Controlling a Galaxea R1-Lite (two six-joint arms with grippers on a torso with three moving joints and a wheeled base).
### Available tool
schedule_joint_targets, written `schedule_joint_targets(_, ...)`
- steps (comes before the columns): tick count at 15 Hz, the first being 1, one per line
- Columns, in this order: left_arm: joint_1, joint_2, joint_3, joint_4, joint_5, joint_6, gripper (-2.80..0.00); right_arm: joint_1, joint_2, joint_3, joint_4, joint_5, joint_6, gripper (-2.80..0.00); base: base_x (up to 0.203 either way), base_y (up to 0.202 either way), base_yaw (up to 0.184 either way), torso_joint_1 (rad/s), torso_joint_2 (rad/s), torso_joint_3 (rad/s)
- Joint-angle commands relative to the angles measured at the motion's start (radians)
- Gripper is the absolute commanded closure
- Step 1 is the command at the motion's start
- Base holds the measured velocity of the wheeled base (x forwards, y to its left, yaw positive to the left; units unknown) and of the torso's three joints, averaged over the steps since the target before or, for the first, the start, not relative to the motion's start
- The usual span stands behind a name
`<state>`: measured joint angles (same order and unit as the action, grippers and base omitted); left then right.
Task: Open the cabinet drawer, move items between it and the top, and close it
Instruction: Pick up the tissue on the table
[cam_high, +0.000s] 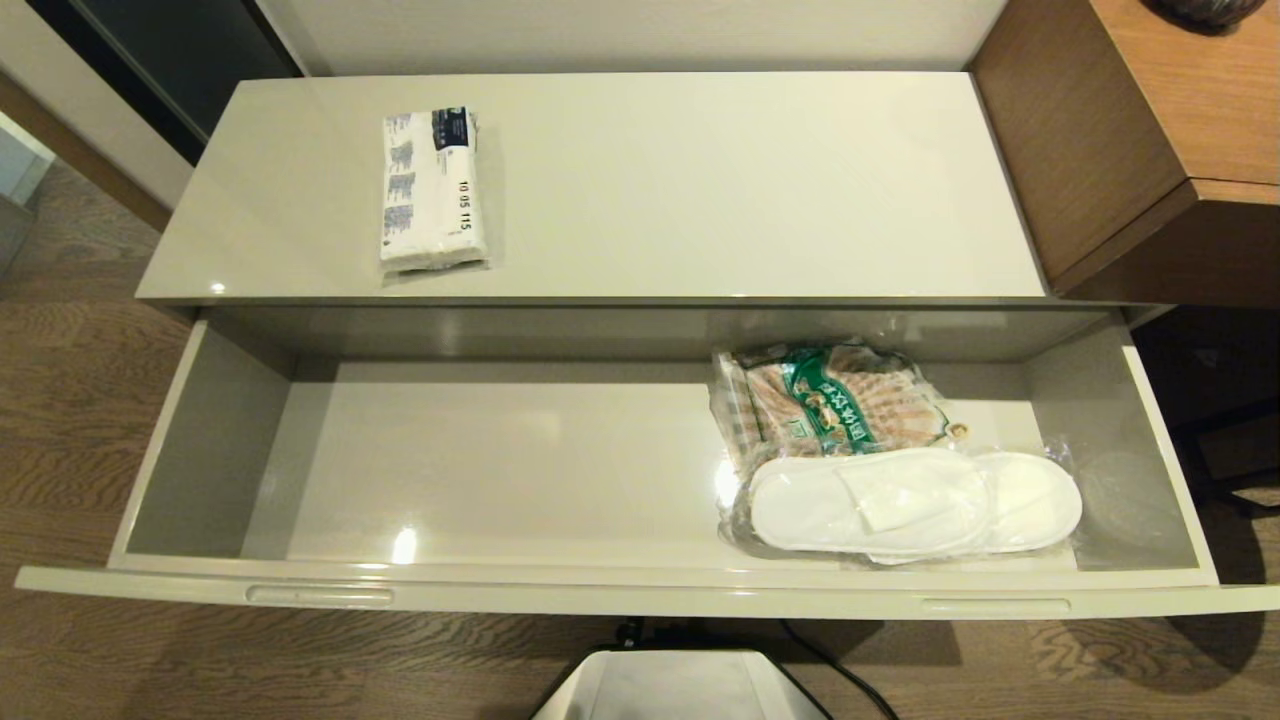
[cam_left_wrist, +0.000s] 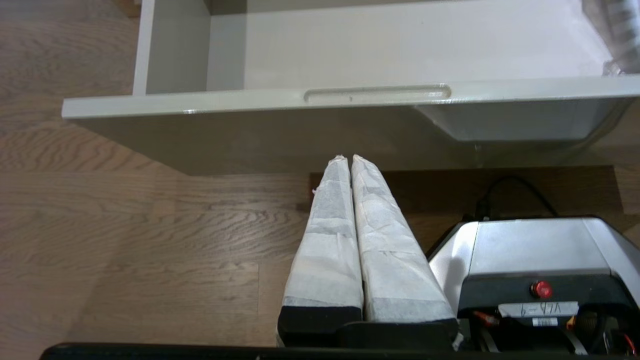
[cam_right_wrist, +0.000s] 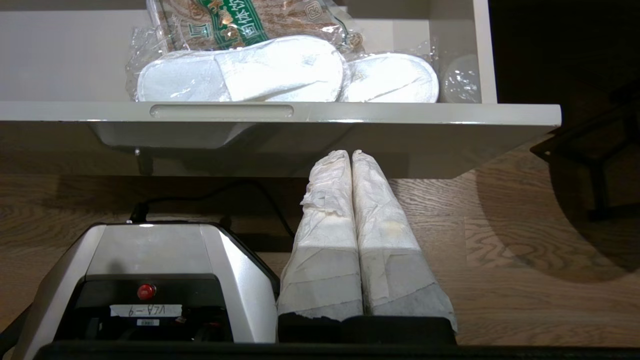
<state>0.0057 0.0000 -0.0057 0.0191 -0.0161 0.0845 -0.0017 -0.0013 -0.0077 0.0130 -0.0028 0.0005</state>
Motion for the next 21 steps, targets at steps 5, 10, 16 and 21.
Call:
schedule_joint_targets(5,0.001,0.297,-0.42,0.184,-0.009,-0.069,0.0,0.0,0.001,0.0,0.001,0.0,0.0,0.0,0.0,0.0,0.0,0.0,0.0,0.0)
schedule_joint_targets(10,-0.003,0.922,-0.992,0.547,-0.069,-0.212,0.0,0.0,0.001,0.002,0.0,0.0,0.0,0.0,0.0,0.0,0.0,0.0,0.0,0.0)
schedule_joint_targets(16,-0.061,1.628,-1.579,0.558,-0.154,-0.337,0.0,0.0,0.001,0.002,-0.002,0.0,0.001,0.0,0.0,0.0,0.0,0.0,0.0,0.0)
schedule_joint_targets(21,-0.174,1.967,-1.92,0.369,-0.109,-0.372,-2.8,0.0,0.0,0.002,-0.002,0.0,0.001,0.0,0.0,0.0,0.0,0.0,0.0,0.0)
